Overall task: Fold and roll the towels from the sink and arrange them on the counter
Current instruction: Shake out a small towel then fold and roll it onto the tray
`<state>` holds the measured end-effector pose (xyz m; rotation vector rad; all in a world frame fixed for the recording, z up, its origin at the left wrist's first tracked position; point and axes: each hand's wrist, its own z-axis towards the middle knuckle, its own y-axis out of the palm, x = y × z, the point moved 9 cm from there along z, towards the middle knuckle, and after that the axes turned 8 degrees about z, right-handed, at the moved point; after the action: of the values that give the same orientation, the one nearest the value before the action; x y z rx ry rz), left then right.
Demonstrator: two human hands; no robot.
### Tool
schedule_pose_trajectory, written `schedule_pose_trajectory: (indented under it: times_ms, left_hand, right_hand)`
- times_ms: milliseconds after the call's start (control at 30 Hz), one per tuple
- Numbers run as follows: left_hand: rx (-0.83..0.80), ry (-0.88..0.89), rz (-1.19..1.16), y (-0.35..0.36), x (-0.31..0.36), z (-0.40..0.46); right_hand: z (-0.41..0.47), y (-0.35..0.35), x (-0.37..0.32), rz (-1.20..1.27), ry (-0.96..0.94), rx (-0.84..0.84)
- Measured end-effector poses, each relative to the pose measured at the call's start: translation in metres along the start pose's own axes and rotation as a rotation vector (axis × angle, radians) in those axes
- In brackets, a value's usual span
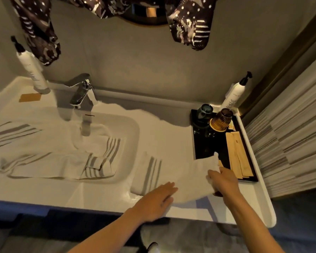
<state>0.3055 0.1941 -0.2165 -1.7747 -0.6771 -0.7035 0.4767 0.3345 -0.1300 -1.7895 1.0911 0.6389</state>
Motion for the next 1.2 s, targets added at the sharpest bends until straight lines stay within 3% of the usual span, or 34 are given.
schedule_pose_trajectory:
  times_ms: [133,233,300,367,400,467,533,600,700,800,933,1000,1100,1200]
  left_hand:
    - [0.432,-0.432,-0.592,-0.035,-0.04,-0.003]
    - [0.404,-0.637,-1.206,-0.038,-0.058,-0.001]
    - [0.422,-0.682,-1.319,-0.049,-0.066,-0.01]
    - [0.524,-0.695,-1.045,-0.078,-0.078,-0.027]
    - [0.611,-0.694,-0.782,-0.096,-0.086,-0.038]
    - [0.761,-0.539,-0.266,-0.124,-0.08,-0.05]
    - [0.704,-0.255,0.137,-0.114,-0.06,-0.04]
    - [0.536,-0.038,0.48,-0.076,-0.05,-0.028]
    - [0.387,-0.004,0.763,-0.047,-0.057,-0.03]
    - [0.359,-0.024,0.78,-0.038,-0.059,-0.033]
    - [0.4,0.074,0.641,-0.053,-0.035,-0.033]
    - [0.438,0.012,0.462,-0.064,-0.032,-0.034]
    - [0.31,-0.38,-0.218,-0.058,-0.058,-0.029]
    - [0.318,-0.659,-0.843,-0.045,-0.071,-0.028]
  right_hand:
    - [-0.013,0.011,-0.033,-0.304,-0.177,-0.006]
    - [-0.043,0.089,-0.058,-0.407,-0.408,-0.153]
    - [-0.062,0.143,-0.05,-0.265,-0.362,-0.374]
    - [-0.068,0.168,-0.031,-0.118,-0.242,-0.512]
    - [-0.064,0.166,-0.026,-0.096,-0.251,-0.482]
    - [-0.051,0.142,-0.021,-0.219,-0.42,-0.26]
    - [-0.048,0.13,-0.012,-0.436,-0.55,-0.105]
    - [-0.047,0.134,0.007,-0.601,-0.532,-0.057]
    - [-0.039,0.126,0.037,-0.412,-0.206,-0.032]
    - [-0.027,0.128,0.052,-0.178,0.057,-0.11]
    - [-0.018,0.108,0.044,-0.204,0.069,-0.095]
    - [-0.017,0.086,0.032,-0.253,0.018,-0.018]
    - [-0.028,0.087,0.0,-0.414,-0.161,0.016]
    - [-0.056,0.134,-0.021,-0.489,-0.353,-0.116]
